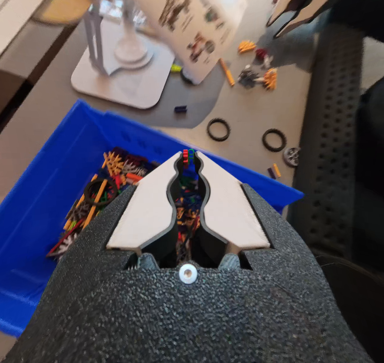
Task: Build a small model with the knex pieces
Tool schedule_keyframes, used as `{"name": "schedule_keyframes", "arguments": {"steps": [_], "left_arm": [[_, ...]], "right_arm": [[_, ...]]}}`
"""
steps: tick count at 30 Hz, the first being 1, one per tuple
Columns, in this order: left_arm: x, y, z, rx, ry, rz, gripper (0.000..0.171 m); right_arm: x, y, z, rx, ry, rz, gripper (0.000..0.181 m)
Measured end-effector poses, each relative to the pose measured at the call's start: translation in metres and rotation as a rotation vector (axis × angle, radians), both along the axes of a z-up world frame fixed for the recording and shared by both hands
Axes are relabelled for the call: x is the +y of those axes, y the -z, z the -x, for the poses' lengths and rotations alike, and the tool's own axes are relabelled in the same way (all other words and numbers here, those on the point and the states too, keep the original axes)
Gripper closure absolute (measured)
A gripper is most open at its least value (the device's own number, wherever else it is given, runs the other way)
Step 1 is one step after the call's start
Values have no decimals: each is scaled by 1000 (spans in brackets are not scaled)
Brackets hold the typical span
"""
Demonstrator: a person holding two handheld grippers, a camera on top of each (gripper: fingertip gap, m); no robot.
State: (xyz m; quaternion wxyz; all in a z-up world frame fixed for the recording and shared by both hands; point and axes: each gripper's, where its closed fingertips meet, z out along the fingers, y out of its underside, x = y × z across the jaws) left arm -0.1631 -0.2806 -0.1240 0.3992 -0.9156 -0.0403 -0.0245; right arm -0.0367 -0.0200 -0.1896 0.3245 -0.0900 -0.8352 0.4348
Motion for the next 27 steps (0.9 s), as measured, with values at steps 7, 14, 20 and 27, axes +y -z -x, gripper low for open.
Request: {"name": "schedule_keyframes", "arguments": {"steps": [7,14,20,27], "left_arm": [[36,-35,-57,112,109,-71,163],[109,4,-132,164,232,123,163],[146,73,-152,174,227,306,164],[146,113,-157,105,282,397,163]], "right_arm": [[-55,-46,-10,21,-58,135,164],[-61,-35,-14,-15,-101,132,164],[-39,-18,-11,-48,-67,93,164],[-36,-11,-13,-35,-73,36,164]]}}
